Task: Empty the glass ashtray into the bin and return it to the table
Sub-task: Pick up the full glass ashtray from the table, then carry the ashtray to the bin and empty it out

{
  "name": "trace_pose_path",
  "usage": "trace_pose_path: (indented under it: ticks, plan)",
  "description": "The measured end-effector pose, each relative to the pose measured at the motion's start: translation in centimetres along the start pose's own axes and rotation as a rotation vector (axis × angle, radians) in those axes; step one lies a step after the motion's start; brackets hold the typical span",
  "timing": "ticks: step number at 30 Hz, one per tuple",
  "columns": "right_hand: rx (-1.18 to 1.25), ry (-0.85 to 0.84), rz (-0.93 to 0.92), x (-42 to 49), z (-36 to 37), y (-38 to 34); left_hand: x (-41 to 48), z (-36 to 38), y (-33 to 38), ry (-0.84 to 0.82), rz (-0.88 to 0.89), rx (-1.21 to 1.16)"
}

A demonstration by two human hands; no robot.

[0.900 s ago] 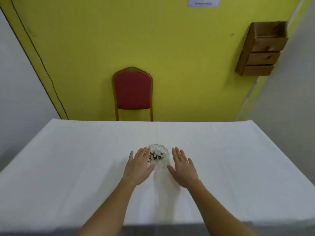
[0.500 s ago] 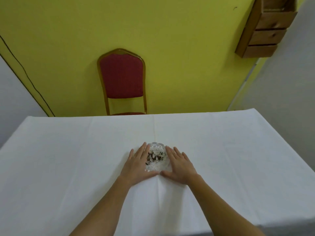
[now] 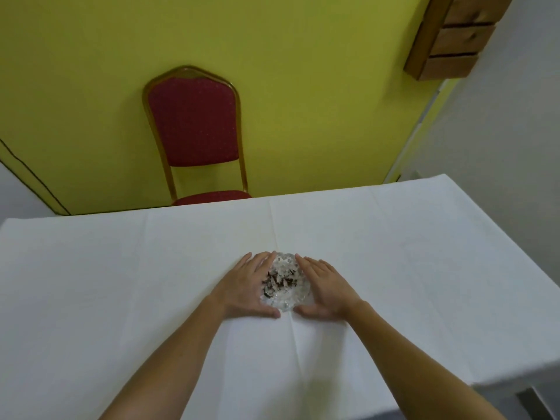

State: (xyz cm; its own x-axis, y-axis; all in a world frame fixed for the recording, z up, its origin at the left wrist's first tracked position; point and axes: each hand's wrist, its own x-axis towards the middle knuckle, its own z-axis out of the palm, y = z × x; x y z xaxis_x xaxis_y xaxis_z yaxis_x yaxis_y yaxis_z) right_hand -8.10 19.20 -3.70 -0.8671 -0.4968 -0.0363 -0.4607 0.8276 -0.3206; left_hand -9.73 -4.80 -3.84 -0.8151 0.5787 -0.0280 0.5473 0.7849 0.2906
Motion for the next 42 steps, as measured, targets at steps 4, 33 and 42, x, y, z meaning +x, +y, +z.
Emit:
trace_pose_path:
  ticks: [4,33,42]
  plan:
    - [0.003,0.072,0.003,-0.5,0.0,-0.3,0.3,-0.5,0.5,0.057,0.04,0.013]
    - [-0.238,0.468,0.731,-45.8,-20.9,14.5,17.7,-0.9,51.6,0.342,0.926,-0.038]
    - [-0.196,0.588,0.979,-57.9,-20.7,16.2,18.6,2.7,65.3,0.157,1.11,-0.158]
